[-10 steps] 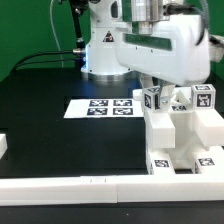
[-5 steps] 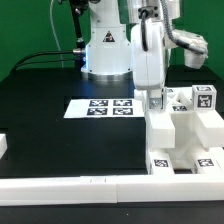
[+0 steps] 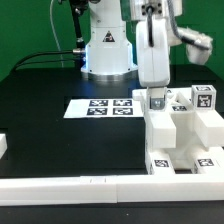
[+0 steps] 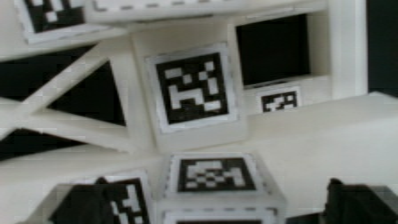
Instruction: Assemble chair
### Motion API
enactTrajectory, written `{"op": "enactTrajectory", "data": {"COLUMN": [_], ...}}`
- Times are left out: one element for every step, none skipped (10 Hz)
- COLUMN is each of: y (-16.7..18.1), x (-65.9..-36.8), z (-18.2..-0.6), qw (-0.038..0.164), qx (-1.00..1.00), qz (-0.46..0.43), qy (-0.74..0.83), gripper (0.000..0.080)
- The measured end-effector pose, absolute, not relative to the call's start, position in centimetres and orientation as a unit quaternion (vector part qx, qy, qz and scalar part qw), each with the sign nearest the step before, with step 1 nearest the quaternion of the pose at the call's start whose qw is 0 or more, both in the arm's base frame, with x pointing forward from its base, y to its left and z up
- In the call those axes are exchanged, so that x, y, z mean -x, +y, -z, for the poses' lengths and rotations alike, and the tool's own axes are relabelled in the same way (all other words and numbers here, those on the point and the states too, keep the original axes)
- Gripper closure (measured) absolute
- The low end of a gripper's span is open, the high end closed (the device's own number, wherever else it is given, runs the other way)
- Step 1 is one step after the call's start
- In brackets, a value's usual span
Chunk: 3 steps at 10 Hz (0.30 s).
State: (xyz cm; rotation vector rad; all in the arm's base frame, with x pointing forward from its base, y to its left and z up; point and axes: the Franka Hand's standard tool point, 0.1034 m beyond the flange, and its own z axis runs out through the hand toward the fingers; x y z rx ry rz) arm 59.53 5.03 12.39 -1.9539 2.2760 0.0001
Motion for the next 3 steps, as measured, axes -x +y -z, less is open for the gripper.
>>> {"op": "enactTrajectory", "data": {"y": [4.7,4.1,4.1], "x": [-60.0,-60.5,-60.4], "z": [-14.2,-15.8,-15.5], "qw": [0.086,0.096,0.095], "qx": [0.66,0.664,0.664], "qz": [0.003,0.006,0.007], "qy": [0.746,0.742,0.742], "gripper": [0.0163,0.0153,0.0153]}}
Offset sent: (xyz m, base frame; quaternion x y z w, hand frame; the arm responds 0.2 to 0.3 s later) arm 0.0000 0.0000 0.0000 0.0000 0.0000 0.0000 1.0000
